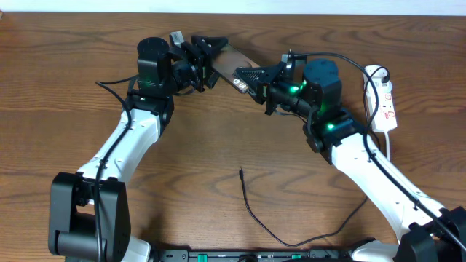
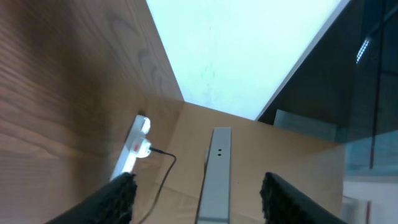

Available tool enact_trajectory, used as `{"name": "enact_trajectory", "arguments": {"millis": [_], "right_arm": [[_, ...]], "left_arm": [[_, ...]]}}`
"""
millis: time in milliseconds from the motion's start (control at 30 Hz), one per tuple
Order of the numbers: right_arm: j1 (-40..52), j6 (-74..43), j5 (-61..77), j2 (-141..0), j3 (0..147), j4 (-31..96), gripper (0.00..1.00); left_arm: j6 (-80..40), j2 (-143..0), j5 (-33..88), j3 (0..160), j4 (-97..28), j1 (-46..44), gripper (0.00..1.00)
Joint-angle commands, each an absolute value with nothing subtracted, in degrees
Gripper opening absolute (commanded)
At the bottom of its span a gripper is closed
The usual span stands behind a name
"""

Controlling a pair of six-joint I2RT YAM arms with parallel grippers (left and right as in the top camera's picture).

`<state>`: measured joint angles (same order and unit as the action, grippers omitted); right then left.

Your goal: Plug charger to phone and switch on socket

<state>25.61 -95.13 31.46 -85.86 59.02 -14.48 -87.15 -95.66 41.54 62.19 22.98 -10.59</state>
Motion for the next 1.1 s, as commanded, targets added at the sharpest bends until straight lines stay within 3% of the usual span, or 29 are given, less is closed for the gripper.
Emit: {"name": "enact_trajectory", "arguments": {"millis": [0, 100, 433, 733, 767, 800, 900, 933, 1067], "right_arm": [[26.76, -96.2, 29.19, -85.41, 59.94, -15.38, 0.01], [27.33, -96.92, 28.56, -85.43, 59.94, -15.33, 0.01], [27.75, -97.25, 28.62, -85.43, 59.94, -15.18, 0.01], [28.47, -97.23, 28.6, -85.43, 59.94, -15.18, 0.01], [28.49, -97.23, 28.62, -85.43, 59.94, -15.2, 0.15], [28.49, -97.21, 28.62, -85.43, 59.94, -15.22, 0.45], [28.49, -97.1, 28.62, -85.43, 59.94, -15.22, 0.89], [28.49, -96.29, 28.6, -85.43, 59.94, -15.29, 0.99], [28.38, -94.0, 28.6, -85.43, 59.94, -15.46, 0.99]], "left_arm": [[-87.35, -94.28, 40.82, 63.51, 23.33, -10.41, 0.46], [-87.37, -94.28, 40.82, 63.51, 23.31, -10.41, 0.33], [-88.64, -94.28, 39.75, 63.51, 23.31, -10.41, 0.09], [-88.62, -94.28, 39.33, 63.51, 23.31, -10.41, 0.07], [-88.62, -94.28, 39.33, 63.51, 23.33, -10.41, 0.08], [-88.62, -94.28, 39.33, 63.51, 23.33, -10.41, 0.08], [-88.6, -94.28, 39.33, 63.51, 23.57, -10.39, 0.07], [-88.6, -94.28, 39.33, 63.51, 23.75, -10.39, 0.07], [-88.6, -94.28, 39.33, 63.51, 24.64, -9.85, 0.07]]}}
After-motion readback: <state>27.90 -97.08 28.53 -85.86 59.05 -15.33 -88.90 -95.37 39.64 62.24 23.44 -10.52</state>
